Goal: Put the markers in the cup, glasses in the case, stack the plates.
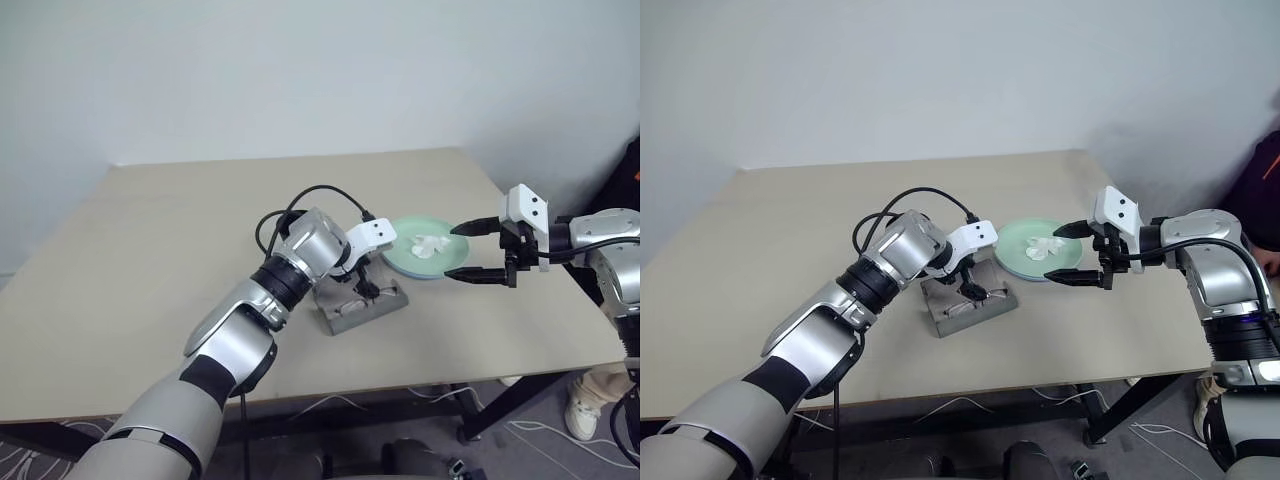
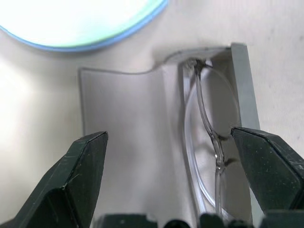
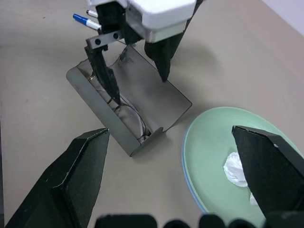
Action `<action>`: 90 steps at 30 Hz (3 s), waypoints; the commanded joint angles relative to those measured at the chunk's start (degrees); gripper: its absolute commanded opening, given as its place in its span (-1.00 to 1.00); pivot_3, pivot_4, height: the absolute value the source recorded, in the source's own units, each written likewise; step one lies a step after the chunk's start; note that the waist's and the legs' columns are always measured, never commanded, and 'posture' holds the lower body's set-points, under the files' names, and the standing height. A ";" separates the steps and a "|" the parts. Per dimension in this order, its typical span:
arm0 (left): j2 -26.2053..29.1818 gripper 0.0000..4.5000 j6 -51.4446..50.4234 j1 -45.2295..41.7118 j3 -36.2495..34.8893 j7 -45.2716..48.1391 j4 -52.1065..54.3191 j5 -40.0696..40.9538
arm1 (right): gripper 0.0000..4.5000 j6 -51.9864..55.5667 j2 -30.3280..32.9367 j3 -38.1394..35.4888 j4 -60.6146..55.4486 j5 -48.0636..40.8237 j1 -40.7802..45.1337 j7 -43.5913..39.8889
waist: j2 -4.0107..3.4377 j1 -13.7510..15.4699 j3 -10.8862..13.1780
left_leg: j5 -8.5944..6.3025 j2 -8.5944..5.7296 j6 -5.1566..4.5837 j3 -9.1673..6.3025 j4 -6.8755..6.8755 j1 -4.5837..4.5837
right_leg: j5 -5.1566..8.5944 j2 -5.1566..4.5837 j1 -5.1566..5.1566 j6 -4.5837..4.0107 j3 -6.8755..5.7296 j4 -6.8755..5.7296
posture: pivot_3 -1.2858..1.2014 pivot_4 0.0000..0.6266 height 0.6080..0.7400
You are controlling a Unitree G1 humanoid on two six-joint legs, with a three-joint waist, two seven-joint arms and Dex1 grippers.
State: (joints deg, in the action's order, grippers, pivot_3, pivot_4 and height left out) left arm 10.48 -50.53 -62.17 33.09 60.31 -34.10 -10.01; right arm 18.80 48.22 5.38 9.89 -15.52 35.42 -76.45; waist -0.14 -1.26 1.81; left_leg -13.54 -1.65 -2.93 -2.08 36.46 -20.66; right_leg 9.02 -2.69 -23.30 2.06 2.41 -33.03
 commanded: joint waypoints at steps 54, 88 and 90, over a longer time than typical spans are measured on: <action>3.56 -0.99 10.75 3.23 -2.40 -2.40 2.43 -5.14 | 1.00 -1.04 -0.36 -0.98 -1.84 -0.42 0.76 1.37 | 0.00 0.06 -0.01 | 0.00 -0.02 0.00 -0.02 0.02 0.00 | -0.02 -0.01 0.02 0.03 0.00 -0.03 | 0.03 -1.00 0.81; 2.36 -0.99 17.07 3.96 -1.78 -7.30 -2.63 -7.21 | 1.00 -0.57 -0.43 -1.07 -2.45 -0.61 0.43 1.41 | 0.00 0.09 -0.02 | 0.00 -0.01 0.00 -0.01 0.02 0.00 | -0.02 -0.01 0.02 0.03 -0.01 -0.03 | 0.03 -1.00 0.81; 2.47 -0.99 17.38 2.93 -2.50 -7.89 -2.67 -7.15 | 1.00 -0.59 -0.50 -1.02 -2.39 -0.60 0.48 1.38 | 0.00 0.09 -0.01 | 0.00 -0.01 0.00 -0.01 0.03 0.00 | -0.02 -0.01 0.02 0.03 0.00 -0.03 | 0.03 -1.00 0.81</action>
State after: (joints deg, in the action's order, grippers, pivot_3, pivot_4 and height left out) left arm 12.55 -33.54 -56.38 32.35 53.04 -38.52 -16.80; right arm 18.35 47.71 5.49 9.22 -15.58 35.01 -75.16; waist -0.14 -1.17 1.80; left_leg -13.54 -1.67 -2.93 -2.08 36.49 -20.66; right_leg 8.99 -2.70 -23.27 2.09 2.41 -33.06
